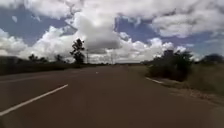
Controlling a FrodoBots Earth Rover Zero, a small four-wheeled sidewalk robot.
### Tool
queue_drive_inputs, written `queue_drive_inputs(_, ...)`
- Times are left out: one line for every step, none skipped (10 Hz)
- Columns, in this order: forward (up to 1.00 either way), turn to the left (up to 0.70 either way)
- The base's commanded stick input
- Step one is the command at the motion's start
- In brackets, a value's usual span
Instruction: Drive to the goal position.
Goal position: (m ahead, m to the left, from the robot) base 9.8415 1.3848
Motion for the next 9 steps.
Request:
queue_drive_inputs(1.00,0.00)
queue_drive_inputs(1.00,0.00)
queue_drive_inputs(1.00,0.00)
queue_drive_inputs(1.00,0.00)
queue_drive_inputs(1.00,0.00)
queue_drive_inputs(1.00,0.00)
queue_drive_inputs(1.00,0.00)
queue_drive_inputs(1.00,0.00)
queue_drive_inputs(1.00,0.00)
